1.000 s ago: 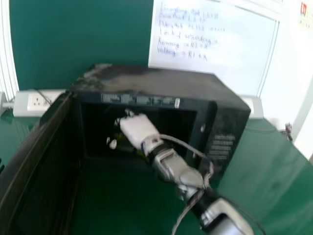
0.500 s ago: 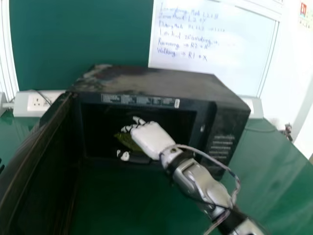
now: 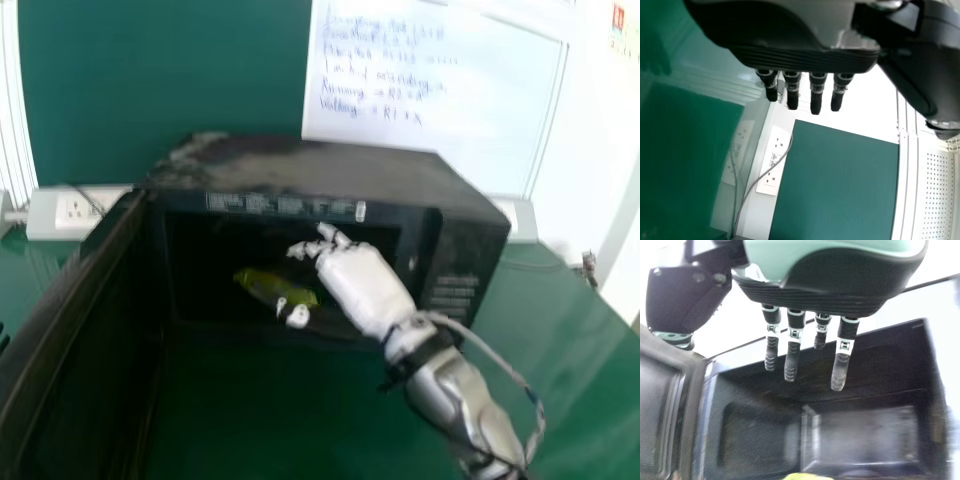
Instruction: Put biscuit inside oven
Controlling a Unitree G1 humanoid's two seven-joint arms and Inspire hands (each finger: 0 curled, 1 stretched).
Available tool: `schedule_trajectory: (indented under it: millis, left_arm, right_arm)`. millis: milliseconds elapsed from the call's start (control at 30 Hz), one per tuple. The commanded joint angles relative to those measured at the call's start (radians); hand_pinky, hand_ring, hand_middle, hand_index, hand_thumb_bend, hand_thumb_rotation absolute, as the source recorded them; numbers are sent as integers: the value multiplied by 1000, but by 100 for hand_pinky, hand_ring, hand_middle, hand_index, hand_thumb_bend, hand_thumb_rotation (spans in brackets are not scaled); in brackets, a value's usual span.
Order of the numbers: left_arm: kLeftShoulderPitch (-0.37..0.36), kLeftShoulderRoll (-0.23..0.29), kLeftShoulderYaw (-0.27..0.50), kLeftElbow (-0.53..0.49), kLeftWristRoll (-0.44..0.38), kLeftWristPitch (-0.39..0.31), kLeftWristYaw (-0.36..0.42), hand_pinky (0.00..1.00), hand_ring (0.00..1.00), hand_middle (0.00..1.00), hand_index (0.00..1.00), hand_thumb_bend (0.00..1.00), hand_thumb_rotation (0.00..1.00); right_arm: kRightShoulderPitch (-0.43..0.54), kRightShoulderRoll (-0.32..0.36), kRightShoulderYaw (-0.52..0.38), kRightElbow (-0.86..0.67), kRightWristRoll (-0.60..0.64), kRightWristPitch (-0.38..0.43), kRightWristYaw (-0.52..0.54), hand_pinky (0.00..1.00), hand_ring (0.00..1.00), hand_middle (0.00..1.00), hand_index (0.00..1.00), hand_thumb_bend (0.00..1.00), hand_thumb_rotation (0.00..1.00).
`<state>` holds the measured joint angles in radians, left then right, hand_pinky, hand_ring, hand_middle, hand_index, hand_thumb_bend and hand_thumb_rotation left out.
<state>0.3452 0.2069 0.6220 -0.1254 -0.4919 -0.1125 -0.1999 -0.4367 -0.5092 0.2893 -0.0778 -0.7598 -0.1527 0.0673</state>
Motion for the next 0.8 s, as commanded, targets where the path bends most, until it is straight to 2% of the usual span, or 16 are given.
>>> schedule_trajectory:
  millis: [0,67,200,333,500,567,700,767]
  left_arm:
    - [1,-1,-1,-20,-10,-2,-7,83,88,89,93,95,76]
    - [4,0,-2,-22,-6,-6,-11,83,88,89,93,95,77]
    - [6,-2,-6,-19,3,-34,-34,83,88,90,94,93,78]
    - [7,-3,-10,-12,9,-65,-57,84,89,91,94,93,78]
    - [6,0,-15,2,24,-102,-76,85,89,90,94,93,79]
    - [6,0,-18,2,32,-109,-77,85,89,90,93,94,79]
    - [5,-3,-25,-2,41,-130,-78,84,88,90,94,91,81]
    - [6,-5,-29,-6,46,-137,-77,83,88,90,94,90,81]
  right_arm:
    - [31,-3,-41,-42,29,22,23,58,68,75,79,77,22]
    - [55,-2,-66,-73,54,29,38,56,67,73,80,77,18]
    - [98,7,-113,-116,115,31,55,55,67,73,79,77,19]
    - [122,14,-158,-102,178,-22,19,54,67,74,79,75,18]
    - [161,20,-235,-100,268,-90,-23,61,70,75,78,74,16]
    - [174,34,-262,-94,300,-118,-52,59,69,73,77,75,14]
    - [177,44,-304,-27,350,-248,-122,55,65,71,75,74,11]
    - [172,53,-326,23,360,-325,-171,52,63,70,75,72,13]
